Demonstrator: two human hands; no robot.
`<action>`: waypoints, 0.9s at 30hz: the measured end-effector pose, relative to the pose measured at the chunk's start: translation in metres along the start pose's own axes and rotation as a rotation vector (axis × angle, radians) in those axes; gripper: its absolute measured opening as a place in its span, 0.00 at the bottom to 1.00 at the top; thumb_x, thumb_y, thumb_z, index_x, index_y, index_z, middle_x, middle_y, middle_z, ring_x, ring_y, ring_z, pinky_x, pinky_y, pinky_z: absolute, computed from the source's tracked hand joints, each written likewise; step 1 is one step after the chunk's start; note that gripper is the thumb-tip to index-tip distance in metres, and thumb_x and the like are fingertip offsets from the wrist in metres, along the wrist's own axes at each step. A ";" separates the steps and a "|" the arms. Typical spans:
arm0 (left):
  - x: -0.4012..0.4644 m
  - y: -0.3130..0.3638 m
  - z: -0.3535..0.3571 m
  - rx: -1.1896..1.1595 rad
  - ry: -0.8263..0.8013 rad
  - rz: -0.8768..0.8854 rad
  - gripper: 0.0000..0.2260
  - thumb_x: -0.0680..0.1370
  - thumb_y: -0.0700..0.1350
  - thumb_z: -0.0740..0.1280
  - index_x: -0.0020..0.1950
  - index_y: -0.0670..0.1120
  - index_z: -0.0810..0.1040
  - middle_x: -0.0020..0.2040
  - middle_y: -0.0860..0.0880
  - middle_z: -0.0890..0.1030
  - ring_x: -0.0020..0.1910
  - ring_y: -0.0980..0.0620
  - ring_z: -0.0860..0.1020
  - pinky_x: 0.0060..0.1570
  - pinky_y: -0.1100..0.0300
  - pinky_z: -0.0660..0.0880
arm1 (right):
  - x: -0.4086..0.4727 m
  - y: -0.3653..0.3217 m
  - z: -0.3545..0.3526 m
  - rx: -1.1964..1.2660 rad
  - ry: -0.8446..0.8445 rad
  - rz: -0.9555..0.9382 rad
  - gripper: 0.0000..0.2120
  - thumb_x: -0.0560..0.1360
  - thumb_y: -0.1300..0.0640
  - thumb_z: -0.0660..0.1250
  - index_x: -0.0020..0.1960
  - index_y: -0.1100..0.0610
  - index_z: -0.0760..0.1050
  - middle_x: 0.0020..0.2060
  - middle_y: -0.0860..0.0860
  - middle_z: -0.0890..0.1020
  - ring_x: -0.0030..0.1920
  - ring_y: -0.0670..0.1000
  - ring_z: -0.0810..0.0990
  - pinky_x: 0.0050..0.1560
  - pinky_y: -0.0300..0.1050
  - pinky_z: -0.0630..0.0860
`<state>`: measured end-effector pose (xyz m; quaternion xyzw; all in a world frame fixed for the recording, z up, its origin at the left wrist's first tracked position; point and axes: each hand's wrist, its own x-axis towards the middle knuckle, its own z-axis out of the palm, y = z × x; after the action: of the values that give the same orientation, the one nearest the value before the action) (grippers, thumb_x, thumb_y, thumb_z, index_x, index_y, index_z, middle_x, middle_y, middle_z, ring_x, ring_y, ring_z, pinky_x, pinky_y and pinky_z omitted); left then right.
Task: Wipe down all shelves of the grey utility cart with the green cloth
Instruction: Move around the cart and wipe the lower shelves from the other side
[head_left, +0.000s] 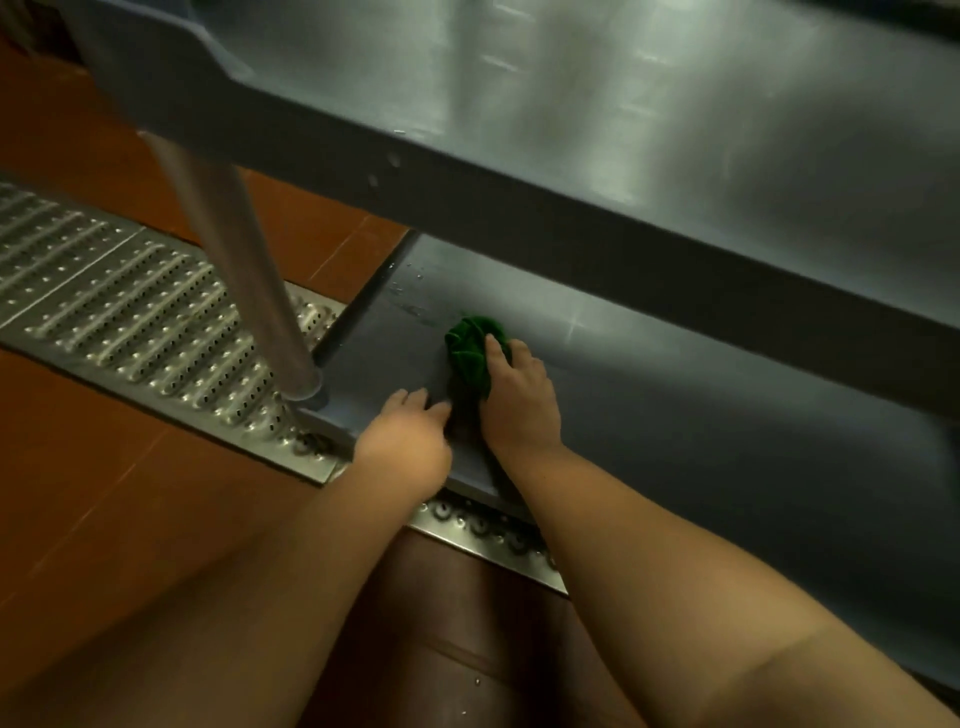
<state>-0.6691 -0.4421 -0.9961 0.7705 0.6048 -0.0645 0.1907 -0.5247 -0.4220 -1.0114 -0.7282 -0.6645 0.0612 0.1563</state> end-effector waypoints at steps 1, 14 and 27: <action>0.001 0.005 -0.002 0.025 -0.014 -0.047 0.22 0.80 0.48 0.57 0.74 0.50 0.65 0.74 0.46 0.64 0.74 0.43 0.60 0.71 0.50 0.64 | -0.004 0.015 -0.004 -0.006 0.014 0.013 0.30 0.78 0.62 0.62 0.78 0.55 0.60 0.72 0.58 0.66 0.65 0.62 0.70 0.64 0.56 0.71; 0.003 0.194 0.028 0.096 -0.036 0.207 0.30 0.78 0.47 0.60 0.78 0.55 0.53 0.80 0.50 0.52 0.77 0.48 0.54 0.72 0.48 0.61 | -0.070 0.202 -0.066 -0.100 0.078 0.206 0.29 0.78 0.61 0.61 0.78 0.56 0.59 0.72 0.58 0.66 0.64 0.61 0.70 0.62 0.56 0.71; -0.014 0.323 0.069 0.027 -0.017 0.415 0.29 0.77 0.46 0.61 0.78 0.54 0.57 0.79 0.50 0.57 0.77 0.47 0.54 0.74 0.48 0.58 | -0.164 0.399 -0.158 -0.316 0.054 0.634 0.29 0.80 0.61 0.56 0.79 0.56 0.54 0.74 0.61 0.61 0.69 0.63 0.64 0.68 0.57 0.66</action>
<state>-0.3552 -0.5440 -0.9851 0.8804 0.4305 -0.0386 0.1949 -0.1172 -0.6343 -1.0052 -0.9149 -0.4022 -0.0164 0.0325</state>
